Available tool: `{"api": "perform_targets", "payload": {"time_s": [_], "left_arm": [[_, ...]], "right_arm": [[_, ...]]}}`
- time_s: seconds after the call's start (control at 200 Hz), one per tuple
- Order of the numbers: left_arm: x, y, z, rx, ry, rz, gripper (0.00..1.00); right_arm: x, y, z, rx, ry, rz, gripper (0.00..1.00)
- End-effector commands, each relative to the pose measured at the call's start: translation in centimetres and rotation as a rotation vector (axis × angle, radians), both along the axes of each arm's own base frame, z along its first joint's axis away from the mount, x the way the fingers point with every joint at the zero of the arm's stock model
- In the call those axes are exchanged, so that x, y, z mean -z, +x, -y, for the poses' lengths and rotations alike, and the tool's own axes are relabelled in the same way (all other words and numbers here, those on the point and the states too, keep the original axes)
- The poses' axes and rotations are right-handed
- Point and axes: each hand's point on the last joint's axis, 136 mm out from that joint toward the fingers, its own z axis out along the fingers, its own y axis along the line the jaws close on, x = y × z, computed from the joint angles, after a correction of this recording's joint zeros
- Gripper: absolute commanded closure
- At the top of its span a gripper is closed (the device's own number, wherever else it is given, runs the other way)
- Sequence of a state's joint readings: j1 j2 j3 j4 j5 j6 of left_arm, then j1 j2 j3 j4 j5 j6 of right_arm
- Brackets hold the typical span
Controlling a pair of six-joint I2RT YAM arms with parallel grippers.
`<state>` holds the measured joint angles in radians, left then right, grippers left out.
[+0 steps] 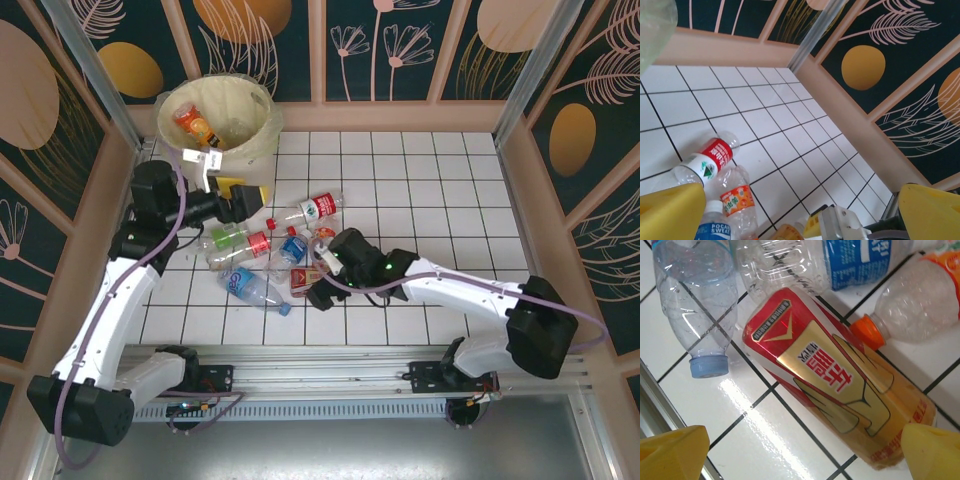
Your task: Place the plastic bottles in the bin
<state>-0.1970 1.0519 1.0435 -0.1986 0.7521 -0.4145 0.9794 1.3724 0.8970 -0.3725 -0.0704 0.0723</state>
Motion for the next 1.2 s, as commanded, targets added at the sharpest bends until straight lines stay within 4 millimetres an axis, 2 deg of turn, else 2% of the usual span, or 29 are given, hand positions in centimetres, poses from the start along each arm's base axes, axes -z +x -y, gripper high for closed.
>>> {"api": "perform_targets", "payload": {"time_s": [0.0, 0.17, 0.4, 0.42, 0.51, 0.656, 0.941, 1.196], "left_arm": [[-1.4, -0.9, 0.2, 0.010, -0.042, 0.057, 0.01], [-2.2, -1.8, 0.0, 0.012, -0.050, 0.099, 0.02], [-3.4, -3.2, 0.3, 0.064, -0.056, 0.174, 0.01], [-2.5, -3.2, 0.4, 0.071, -0.054, 0.154, 0.01], [-2.3, -3.5, 0.5, 0.088, -0.057, 0.158, 0.01], [-2.1, -3.6, 0.6, 0.094, -0.057, 0.159, 0.01], [-1.2, -3.1, 0.7, 0.089, -0.056, 0.139, 0.01], [-0.9, -3.0, 0.8, 0.094, -0.060, 0.129, 0.01]], "right_arm": [[0.3, 0.2, 0.0, -0.088, -0.112, 0.063, 0.01], [1.3, 0.8, -0.7, -0.129, -0.178, 0.077, 0.01], [3.3, 3.1, -1.1, -0.093, -0.276, 0.120, 0.01], [3.5, 3.2, -1.1, -0.092, -0.285, 0.122, 0.01], [4.8, 3.5, -1.0, -0.093, -0.323, 0.113, 0.01], [6.3, 3.0, -1.2, -0.120, -0.337, 0.076, 0.02], [6.4, 1.3, -1.4, -0.131, -0.301, -0.008, 0.16], [7.7, -0.2, -0.9, -0.141, -0.331, -0.070, 0.15]]}}
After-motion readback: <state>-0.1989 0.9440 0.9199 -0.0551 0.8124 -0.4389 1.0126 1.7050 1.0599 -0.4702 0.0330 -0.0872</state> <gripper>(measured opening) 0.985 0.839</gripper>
